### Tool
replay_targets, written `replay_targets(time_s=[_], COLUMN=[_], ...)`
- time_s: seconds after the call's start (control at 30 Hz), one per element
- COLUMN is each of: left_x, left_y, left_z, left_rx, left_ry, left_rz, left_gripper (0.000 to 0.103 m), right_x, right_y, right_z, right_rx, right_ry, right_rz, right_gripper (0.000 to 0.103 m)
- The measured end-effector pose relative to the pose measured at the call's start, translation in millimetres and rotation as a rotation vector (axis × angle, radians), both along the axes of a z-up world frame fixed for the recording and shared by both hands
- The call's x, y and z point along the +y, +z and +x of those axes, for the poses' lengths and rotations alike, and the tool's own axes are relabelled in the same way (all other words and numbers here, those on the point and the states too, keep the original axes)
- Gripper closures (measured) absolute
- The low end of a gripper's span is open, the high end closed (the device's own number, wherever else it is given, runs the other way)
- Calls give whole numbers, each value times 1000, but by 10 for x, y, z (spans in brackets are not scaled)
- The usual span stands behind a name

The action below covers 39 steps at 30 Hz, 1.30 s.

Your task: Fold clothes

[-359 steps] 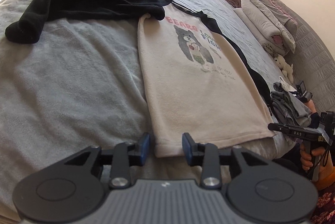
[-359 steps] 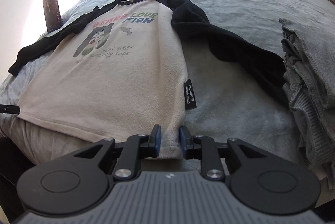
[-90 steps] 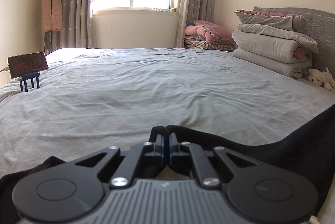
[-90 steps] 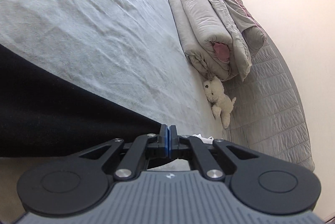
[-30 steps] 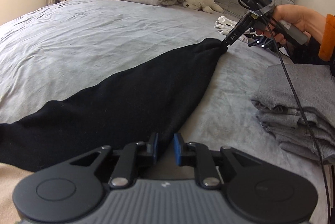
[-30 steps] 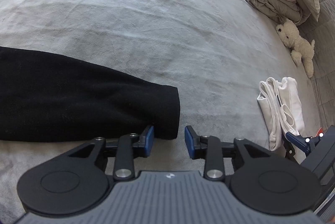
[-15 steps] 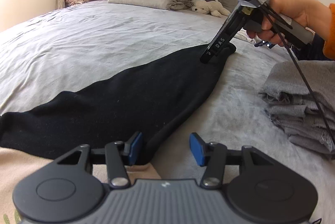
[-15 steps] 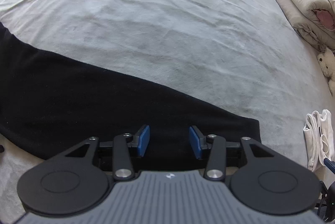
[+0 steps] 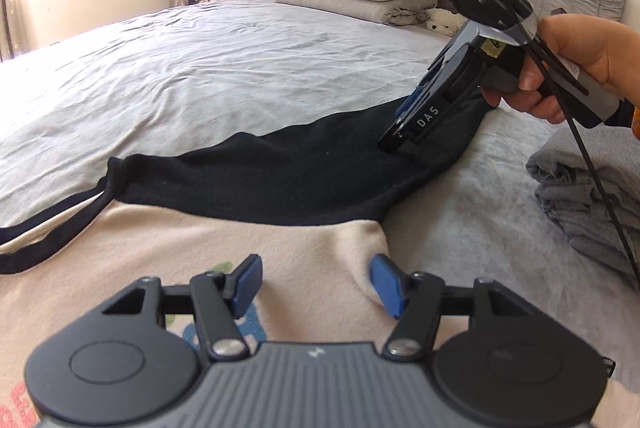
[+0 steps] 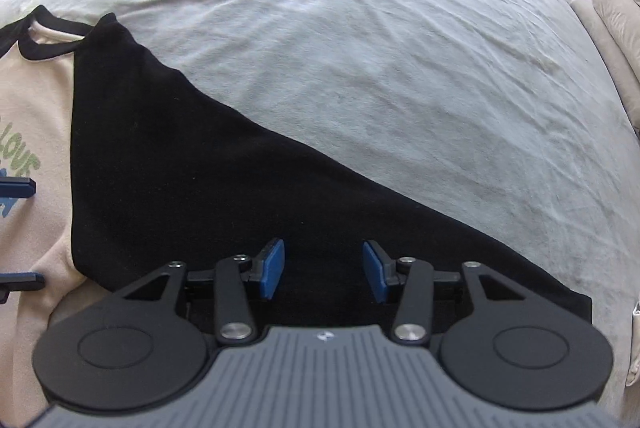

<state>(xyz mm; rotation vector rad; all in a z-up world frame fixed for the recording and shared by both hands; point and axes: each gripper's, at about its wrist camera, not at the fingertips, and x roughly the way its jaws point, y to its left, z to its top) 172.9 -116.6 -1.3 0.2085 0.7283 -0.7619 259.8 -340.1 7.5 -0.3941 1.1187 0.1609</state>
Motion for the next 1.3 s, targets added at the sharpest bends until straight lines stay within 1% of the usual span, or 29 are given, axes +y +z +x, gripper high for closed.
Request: replay_targets(time_s=[0.03, 0.1, 0.2, 0.3, 0.4, 0.57, 0.67, 0.73, 0.8, 0.87, 0.9, 0.93, 0.97, 1.07, 1.17, 1.23, 1.3], left_x=[69, 194, 403, 581, 740, 1067, 1239, 1350, 1470, 1598, 1672, 1747, 1821, 2165, 2615, 2918, 3154], left_y=[-7, -14, -9, -1, 3, -57, -72, -68, -55, -22, 0, 22, 43, 119, 183, 215, 256], left_z=[-9, -26, -58, -82, -136, -367, -583, -746, -903, -1045, -1109, -1174, -1238, -1385, -1519, -1604, -1716], left_rx=[5, 5, 7, 19, 38, 68, 64, 67, 65, 52, 46, 40, 33, -7, 3, 17, -5], left_ry=[15, 46, 79, 121, 155, 201, 216, 224, 233, 262, 284, 306, 328, 459, 628, 744, 848], left_rz=[5, 27, 29, 25, 21, 7, -1, -1, 15, 33, 41, 48, 56, 90, 63, 35, 23], left_gripper=[40, 40, 39, 39, 39, 38, 38, 36, 35, 34, 33, 28, 26, 25, 25, 25, 25], right_x=[73, 149, 256, 473, 740, 1160, 1384, 1496, 1559, 1562, 1564, 1575, 1599, 1702, 1793, 1859, 1920], right_y=[-25, 10, 125, 224, 316, 335, 268, 218, 188, 201, 208, 216, 223, 241, 200, 148, 104], right_z=[10, 24, 16, -4, -57, -316, -514, -660, -800, -943, -1014, -1080, -1141, -1325, -1474, -1541, -1603], right_rx=[-5, -20, -30, -45, -64, -88, -90, -97, -122, -154, -166, -170, -178, -208, -217, -207, -209], right_ry=[0, -17, -14, 11, 47, 115, 144, 155, 146, 99, 78, 68, 66, 69, 80, 96, 109], right_rz=[-29, -39, 0, 17, 55, 195, 237, 248, 247, 298, 331, 371, 403, 460, 484, 469, 444], right_gripper=[56, 56, 56, 56, 56, 55, 55, 55, 55, 54, 54, 54, 54, 52, 47, 47, 47])
